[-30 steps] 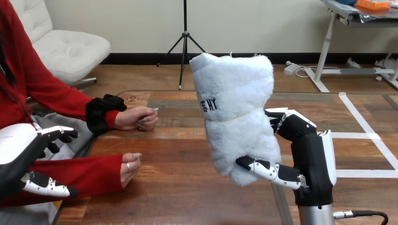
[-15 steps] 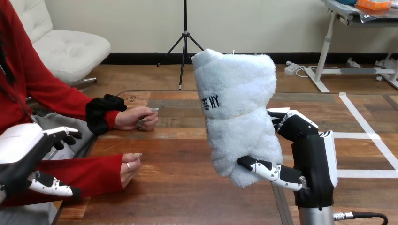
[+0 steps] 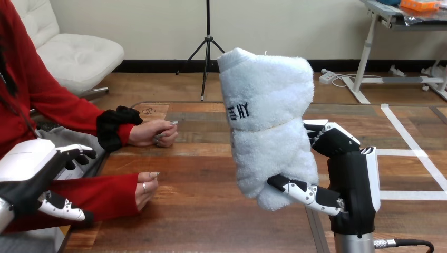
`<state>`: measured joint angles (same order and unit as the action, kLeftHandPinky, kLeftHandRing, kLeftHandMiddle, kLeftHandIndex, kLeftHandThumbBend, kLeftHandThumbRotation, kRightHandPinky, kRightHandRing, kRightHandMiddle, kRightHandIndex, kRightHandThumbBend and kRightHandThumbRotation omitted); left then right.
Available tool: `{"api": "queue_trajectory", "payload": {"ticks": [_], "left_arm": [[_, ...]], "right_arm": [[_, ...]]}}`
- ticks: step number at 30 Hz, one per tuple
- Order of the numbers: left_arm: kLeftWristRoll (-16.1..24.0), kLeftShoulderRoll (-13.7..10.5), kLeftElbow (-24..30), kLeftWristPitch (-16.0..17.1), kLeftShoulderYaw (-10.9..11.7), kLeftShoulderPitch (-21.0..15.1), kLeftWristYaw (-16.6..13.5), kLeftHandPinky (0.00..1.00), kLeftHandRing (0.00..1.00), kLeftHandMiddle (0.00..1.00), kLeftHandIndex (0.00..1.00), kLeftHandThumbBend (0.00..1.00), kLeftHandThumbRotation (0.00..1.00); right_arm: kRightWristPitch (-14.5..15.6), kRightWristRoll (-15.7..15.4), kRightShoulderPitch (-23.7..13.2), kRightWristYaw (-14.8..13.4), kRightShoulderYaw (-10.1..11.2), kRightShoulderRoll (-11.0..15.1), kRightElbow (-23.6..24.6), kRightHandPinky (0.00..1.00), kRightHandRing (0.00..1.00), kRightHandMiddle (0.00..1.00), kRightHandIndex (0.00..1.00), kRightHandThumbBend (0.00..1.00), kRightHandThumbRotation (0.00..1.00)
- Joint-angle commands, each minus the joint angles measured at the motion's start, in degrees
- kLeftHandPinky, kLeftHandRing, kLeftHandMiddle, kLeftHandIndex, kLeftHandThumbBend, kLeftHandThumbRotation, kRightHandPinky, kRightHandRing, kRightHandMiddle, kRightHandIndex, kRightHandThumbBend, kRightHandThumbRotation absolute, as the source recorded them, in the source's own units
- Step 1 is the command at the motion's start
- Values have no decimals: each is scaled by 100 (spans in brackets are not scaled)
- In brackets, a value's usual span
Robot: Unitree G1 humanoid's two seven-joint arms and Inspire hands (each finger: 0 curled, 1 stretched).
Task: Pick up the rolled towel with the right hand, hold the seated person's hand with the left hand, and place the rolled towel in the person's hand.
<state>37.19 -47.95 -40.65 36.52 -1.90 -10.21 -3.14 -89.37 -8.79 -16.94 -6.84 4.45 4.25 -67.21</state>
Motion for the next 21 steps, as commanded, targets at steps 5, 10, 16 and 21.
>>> {"api": "queue_trajectory", "payload": {"ticks": [5,10,16,21], "left_arm": [[174,-25,8,-237,-346,-597,-57,70,74,78,81,100,27],[303,38,63,-499,-513,-678,16,70,74,78,81,100,27],[393,113,53,-592,-702,-775,-104,69,73,78,81,100,26],[451,169,62,-686,-820,-827,-149,66,71,76,80,100,24]], "right_arm": [[-176,173,-199,60,81,-98,390,27,33,50,55,76,19],[-178,212,-197,77,54,-123,423,27,33,50,55,77,18],[-172,252,-197,111,45,-153,461,27,33,49,54,77,18],[-185,323,-195,162,2,-166,488,27,33,49,55,77,18]]}}
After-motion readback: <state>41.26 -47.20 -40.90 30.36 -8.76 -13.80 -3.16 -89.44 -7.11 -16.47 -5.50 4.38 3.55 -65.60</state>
